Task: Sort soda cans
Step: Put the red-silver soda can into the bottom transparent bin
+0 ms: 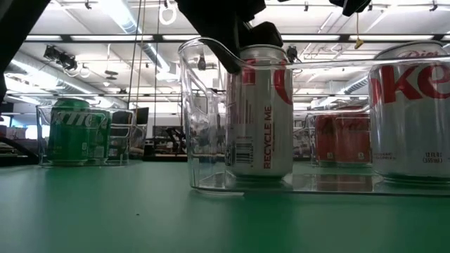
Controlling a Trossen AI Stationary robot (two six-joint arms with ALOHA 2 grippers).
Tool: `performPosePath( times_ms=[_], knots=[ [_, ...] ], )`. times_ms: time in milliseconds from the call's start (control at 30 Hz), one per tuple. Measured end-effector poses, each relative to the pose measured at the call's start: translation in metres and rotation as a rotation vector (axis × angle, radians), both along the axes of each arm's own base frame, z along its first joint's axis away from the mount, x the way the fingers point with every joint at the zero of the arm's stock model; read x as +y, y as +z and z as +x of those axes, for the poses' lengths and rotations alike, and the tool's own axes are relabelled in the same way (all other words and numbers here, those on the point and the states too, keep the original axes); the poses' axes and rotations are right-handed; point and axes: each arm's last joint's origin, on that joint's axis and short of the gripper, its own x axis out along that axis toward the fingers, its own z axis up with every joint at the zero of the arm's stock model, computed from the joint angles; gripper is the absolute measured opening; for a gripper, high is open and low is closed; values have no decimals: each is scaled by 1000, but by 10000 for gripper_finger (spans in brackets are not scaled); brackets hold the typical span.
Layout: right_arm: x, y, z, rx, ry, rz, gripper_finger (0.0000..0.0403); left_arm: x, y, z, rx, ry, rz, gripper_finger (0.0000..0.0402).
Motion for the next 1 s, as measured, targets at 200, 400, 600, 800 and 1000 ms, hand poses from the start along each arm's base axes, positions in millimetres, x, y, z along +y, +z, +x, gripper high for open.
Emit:
performPosePath(
  times_ms=[200, 400, 600, 800, 1000],
  knots=[
    [0, 0, 0, 0, 3, -1, 0, 0, 0, 0, -3, 2, 9, 327],
    [0, 1, -1, -5, 10, -3, 0, 5, 14, -7, 31, 32, 119, 327],
    [-3, 8, -7, -34, 12, -6, 0, 6, 31, -9, 11, 66, 149, 324],
    [-4, 9, -9, -41, 25, -16, 0, 2, 26, -3, -31, 50, 69, 324],
    [-4, 8, -9, -34, 32, -25, 0, 0, -1, 2, -36, 45, 32, 323]
  ],
)
